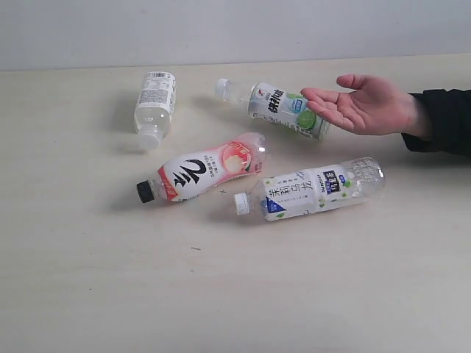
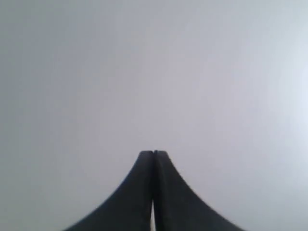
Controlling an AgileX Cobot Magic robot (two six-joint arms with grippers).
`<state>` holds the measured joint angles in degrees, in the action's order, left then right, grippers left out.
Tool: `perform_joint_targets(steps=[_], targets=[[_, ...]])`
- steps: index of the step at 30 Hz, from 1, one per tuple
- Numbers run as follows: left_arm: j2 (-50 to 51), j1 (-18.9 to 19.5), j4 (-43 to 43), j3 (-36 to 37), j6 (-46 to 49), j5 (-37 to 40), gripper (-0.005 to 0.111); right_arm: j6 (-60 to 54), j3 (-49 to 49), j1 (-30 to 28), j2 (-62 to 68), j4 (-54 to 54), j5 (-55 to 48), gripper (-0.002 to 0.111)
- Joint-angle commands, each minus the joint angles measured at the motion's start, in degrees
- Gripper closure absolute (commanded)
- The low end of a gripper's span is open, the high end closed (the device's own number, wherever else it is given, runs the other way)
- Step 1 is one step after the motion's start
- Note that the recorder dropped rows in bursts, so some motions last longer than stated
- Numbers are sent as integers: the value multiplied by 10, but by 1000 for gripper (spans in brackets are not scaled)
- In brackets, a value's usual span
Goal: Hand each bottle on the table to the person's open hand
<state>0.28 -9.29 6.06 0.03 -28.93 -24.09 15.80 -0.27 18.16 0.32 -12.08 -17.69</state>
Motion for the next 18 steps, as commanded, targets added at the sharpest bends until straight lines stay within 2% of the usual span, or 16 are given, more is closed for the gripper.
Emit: perform_joint_targets(steps=[1,5,9,11,15,18], targets=[[-3,0,-21,-15,-16,-89,107,0,3,-4,-3,0,6,108],[69,0,-24,-103,11,-48,107,0,3,-4,-3,0,6,108],[212,0,-24,-225,83,-25,107,0,3,-4,-3,0,6,108],[295,0,-19,-291,89,25,107,0,3,-4,-3,0,6,108],[480,0,29,-449,90,261,107,0,3,-4,-3,0,6,108],[622,0,34,-554,100,431,107,0,3,-4,-3,0,6,108]])
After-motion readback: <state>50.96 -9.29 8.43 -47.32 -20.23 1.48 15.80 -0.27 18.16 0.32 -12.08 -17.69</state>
